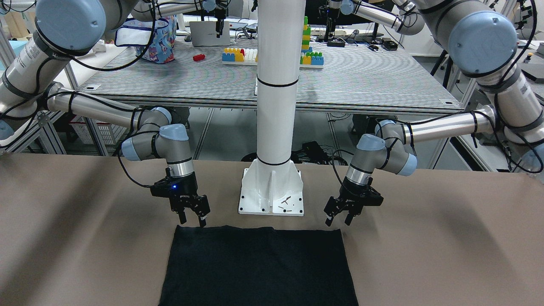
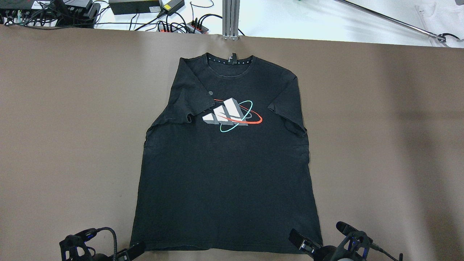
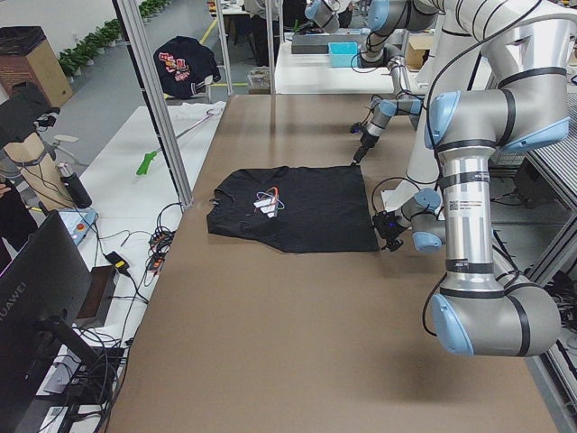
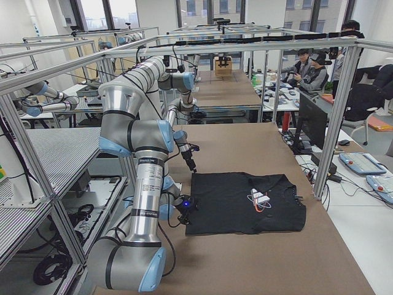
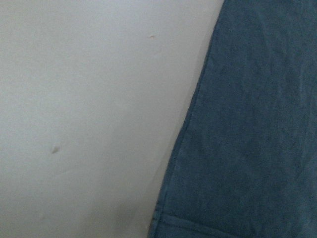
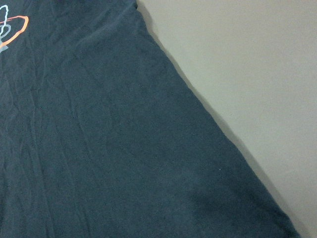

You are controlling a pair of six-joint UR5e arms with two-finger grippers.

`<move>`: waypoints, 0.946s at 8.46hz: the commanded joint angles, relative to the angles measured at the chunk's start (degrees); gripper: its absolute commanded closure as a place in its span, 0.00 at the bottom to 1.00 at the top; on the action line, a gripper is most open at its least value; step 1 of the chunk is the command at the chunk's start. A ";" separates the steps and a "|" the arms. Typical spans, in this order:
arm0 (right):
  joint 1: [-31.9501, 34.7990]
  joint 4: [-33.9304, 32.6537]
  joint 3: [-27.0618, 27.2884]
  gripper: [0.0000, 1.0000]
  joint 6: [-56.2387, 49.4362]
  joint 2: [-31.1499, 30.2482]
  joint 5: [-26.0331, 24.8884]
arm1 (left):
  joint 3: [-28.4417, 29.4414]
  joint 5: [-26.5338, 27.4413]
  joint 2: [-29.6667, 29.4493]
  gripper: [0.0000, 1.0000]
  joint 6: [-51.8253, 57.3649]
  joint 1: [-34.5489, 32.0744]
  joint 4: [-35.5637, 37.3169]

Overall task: Fold clothes
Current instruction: 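Grasp the bottom hem corners with both grippers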

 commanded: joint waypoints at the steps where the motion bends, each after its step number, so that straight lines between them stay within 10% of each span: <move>1: -0.27 0.01 0.15 0.06 -0.34 -0.20 -0.26 | 0.65 0.45 0.36 0.11 0.06 0.50 1.29; 3: -0.27 0.01 0.41 0.06 -0.34 -0.20 -0.34 | 0.65 0.27 -0.26 0.35 0.76 0.41 1.38; 8: -0.27 0.01 0.41 0.06 -0.43 -0.20 -0.34 | 1.09 0.27 -0.26 0.50 1.03 0.32 1.47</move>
